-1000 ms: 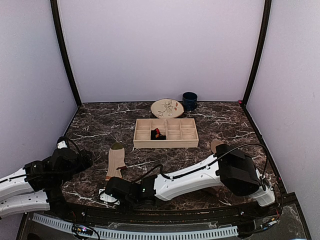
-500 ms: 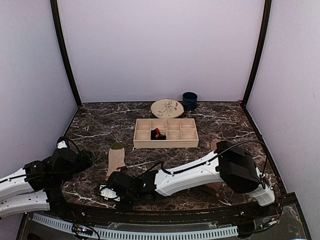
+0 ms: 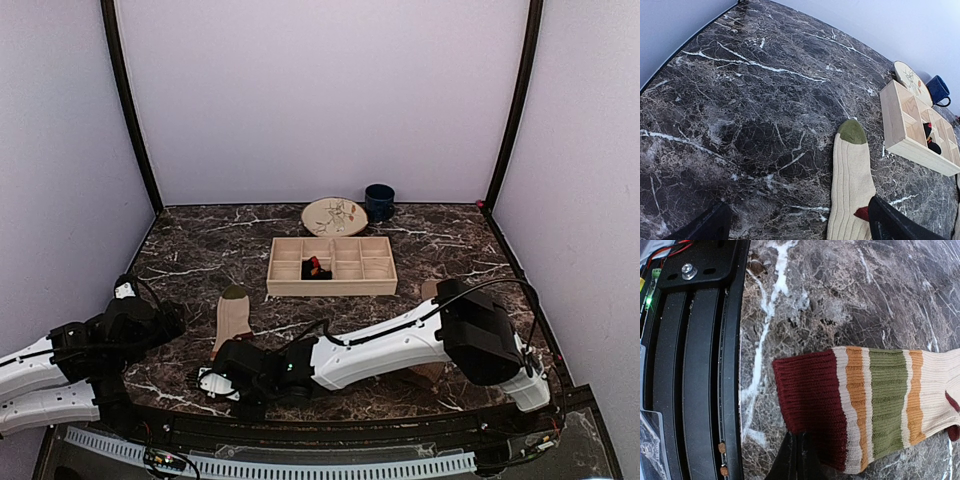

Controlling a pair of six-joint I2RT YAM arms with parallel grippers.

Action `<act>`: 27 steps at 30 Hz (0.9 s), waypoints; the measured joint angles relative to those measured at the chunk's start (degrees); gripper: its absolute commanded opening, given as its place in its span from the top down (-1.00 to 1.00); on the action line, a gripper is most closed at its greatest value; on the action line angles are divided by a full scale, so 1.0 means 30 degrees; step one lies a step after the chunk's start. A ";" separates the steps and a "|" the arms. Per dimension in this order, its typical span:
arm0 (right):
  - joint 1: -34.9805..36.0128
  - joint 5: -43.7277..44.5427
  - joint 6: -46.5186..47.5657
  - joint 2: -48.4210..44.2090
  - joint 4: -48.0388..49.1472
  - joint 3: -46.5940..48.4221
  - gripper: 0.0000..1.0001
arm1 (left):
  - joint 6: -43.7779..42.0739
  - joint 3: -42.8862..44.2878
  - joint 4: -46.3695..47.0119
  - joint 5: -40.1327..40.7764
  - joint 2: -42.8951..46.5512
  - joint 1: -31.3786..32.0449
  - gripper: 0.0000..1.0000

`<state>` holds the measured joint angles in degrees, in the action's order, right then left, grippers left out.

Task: Roll the socks
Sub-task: Roll the sock at the center of the board.

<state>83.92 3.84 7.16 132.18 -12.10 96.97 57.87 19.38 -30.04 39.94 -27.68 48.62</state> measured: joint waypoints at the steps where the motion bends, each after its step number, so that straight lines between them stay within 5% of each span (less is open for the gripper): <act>1: -0.0007 0.0000 0.0000 -0.0066 0.0000 0.0000 1.00 | 0.0000 -0.0036 0.0000 -0.0007 0.0000 0.0000 -0.97; 27: -0.0940 0.0015 0.0000 -0.1304 0.0175 -0.0073 1.00 | 0.0007 -0.0284 0.0277 -0.0102 -0.0350 -0.0015 -0.96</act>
<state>81.10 3.88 7.16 128.27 -11.57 96.75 57.89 18.52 -29.21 39.64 -28.73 48.58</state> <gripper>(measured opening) 0.005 0.982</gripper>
